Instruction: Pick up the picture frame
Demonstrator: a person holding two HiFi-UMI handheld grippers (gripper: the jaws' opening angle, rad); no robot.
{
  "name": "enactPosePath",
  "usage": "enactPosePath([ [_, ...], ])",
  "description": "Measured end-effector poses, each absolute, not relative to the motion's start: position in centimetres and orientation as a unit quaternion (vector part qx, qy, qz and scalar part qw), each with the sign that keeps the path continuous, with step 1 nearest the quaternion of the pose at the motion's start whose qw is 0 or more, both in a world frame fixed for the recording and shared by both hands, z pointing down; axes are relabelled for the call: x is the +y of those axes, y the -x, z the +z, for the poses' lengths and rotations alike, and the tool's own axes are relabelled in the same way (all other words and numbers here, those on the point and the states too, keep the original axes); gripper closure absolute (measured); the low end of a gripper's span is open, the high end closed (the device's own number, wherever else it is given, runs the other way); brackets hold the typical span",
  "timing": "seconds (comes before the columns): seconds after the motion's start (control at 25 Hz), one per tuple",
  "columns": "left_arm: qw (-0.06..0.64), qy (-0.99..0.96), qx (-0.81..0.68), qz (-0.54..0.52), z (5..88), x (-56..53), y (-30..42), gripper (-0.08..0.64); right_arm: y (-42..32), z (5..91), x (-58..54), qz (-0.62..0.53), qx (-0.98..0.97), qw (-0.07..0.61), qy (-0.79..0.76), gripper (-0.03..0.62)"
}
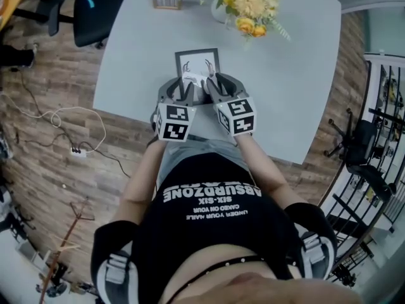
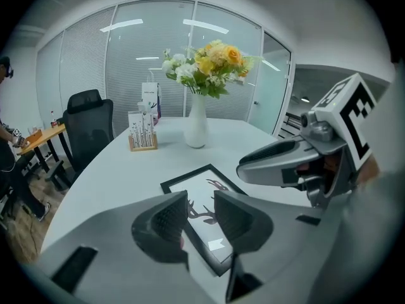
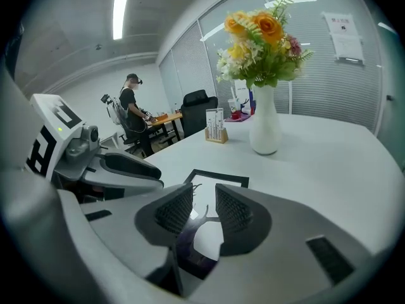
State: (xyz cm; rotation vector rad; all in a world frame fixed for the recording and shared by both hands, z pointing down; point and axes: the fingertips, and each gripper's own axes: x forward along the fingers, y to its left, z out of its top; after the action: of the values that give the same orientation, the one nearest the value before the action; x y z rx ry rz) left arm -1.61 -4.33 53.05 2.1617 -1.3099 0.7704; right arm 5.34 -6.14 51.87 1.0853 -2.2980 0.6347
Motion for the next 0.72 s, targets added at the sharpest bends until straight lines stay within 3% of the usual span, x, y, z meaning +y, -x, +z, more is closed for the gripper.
enactPosePath([
  [0.72, 0.285, -0.755, -0.487, 0.335, 59.1, -4.2, 2.9, 0.44, -7.8, 58.0, -6.6, 0.264, -0.813, 0.318, -0.409, 0.456],
])
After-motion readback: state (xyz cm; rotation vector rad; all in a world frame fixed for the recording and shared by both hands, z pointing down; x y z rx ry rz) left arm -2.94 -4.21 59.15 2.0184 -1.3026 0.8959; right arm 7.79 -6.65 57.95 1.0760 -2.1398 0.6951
